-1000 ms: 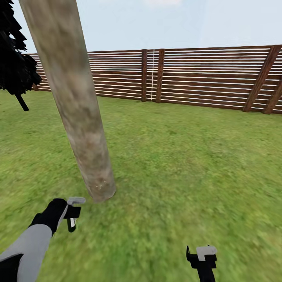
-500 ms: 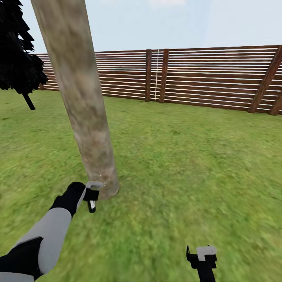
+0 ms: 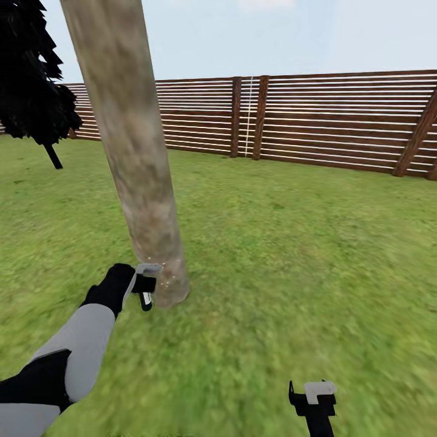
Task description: In the garden, pick up the pesticide atomizer on the floor and spray pesticide onto both trees until each tree trunk is fully covered.
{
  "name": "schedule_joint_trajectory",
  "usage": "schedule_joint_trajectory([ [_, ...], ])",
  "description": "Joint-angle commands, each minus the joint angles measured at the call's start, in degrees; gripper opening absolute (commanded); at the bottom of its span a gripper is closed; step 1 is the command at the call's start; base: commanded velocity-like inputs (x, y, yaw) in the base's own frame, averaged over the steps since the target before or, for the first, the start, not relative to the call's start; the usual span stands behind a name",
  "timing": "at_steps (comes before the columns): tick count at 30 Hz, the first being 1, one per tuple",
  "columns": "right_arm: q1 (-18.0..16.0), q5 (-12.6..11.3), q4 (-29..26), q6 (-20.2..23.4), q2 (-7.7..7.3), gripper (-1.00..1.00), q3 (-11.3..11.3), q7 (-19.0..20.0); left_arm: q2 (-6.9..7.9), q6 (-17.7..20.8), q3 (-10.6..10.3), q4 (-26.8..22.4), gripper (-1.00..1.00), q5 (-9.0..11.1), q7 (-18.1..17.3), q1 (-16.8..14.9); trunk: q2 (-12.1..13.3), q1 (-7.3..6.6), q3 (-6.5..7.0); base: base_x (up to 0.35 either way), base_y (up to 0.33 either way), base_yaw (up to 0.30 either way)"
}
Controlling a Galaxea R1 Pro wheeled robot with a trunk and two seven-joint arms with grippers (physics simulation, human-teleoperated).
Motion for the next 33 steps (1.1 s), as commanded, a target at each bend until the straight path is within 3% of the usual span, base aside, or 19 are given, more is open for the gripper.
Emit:
schedule_joint_trajectory([
  [1,-0.03,0.30,0.05,0.09,-0.02,1.00,0.46,-0.60,-0.24,0.53,0.35,-0.06,-1.00,-0.86,-0.50,-0.96,-0.02,-0.01,-0.05,0.000,0.000,0.269],
  [3,-0.03,0.30,0.06,0.09,-0.02,1.00,0.46,-0.62,0.31,0.87,0.36,-0.09,-1.00,-0.92,-0.50,-1.56,-0.02,-0.01,-0.05,0.000,0.000,0.224],
  [4,-0.03,0.30,0.06,0.09,-0.02,1.00,0.46,-0.59,1.26,0.97,0.38,-0.11,-1.00,-0.90,-0.49,-1.72,-0.02,-0.01,-0.05,0.000,0.000,0.099],
  [6,-0.03,0.30,0.06,0.09,-0.02,1.00,0.46,-0.60,4.53,1.09,0.44,-0.14,-1.00,-0.72,-0.56,-1.86,-0.02,-0.01,-0.05,0.000,0.000,0.034],
  [7,-0.03,0.30,0.06,0.09,-0.02,1.00,0.46,-0.59,4.94,1.09,0.41,-0.11,-1.00,-0.70,-0.57,-1.86,-0.02,-0.01,-0.05,0.000,0.000,0.009],
  [10,-0.03,0.30,0.06,0.09,-0.02,1.00,0.46,-0.56,3.84,1.08,0.42,-0.06,-1.00,-0.68,-0.58,-1.97,-0.02,-0.01,-0.05,0.000,0.000,0.003],
  [11,-0.03,0.32,0.06,0.09,-0.02,1.00,0.52,-0.55,1.05,1.11,0.38,-0.06,-1.00,-0.74,-0.58,-2.81,-0.02,-0.01,-0.05,0.000,0.000,0.000],
  [13,-0.03,0.35,0.06,0.09,-0.03,1.00,0.53,-0.54,-1.33,1.44,0.37,-0.06,-1.00,-0.84,-0.58,-4.01,-0.02,-0.01,-0.05,0.000,0.000,0.000],
  [14,-0.03,0.36,0.06,0.10,-0.06,1.00,0.54,-0.54,-1.72,2.11,0.33,-0.07,-1.00,-0.89,-0.58,-4.52,-0.02,-0.01,-0.05,0.000,0.000,0.000],
  [17,-0.03,0.39,0.06,0.14,-0.08,1.00,0.54,-0.54,-0.44,3.02,0.27,-0.13,-1.00,-1.10,-0.58,-5.06,-0.02,-0.01,-0.05,0.000,0.000,0.000],
  [18,-0.03,0.39,0.06,0.11,-0.08,1.00,0.54,-0.54,1.10,3.08,0.25,-0.08,-1.00,-1.02,-0.60,-4.97,-0.02,-0.01,-0.05,0.000,0.000,0.000],
  [21,-0.03,0.39,0.06,0.10,-0.06,1.00,0.55,-0.54,3.53,3.12,0.02,0.02,-1.00,-1.01,-0.66,-4.36,-0.02,-0.01,-0.05,0.000,0.000,0.000],
  [27,-0.03,0.39,0.06,0.09,-0.02,1.00,0.55,-0.54,3.48,3.09,-2.58,0.04,-1.00,-0.92,-0.61,-4.16,-0.02,-0.01,-0.05,0.231,0.000,0.000],
  [33,-0.03,0.39,0.06,0.09,-0.02,1.00,0.55,-0.54,2.87,2.99,-2.90,0.04,-1.00,-0.69,-0.58,-4.17,-0.02,-0.01,-0.05,0.050,-0.010,0.148],
])
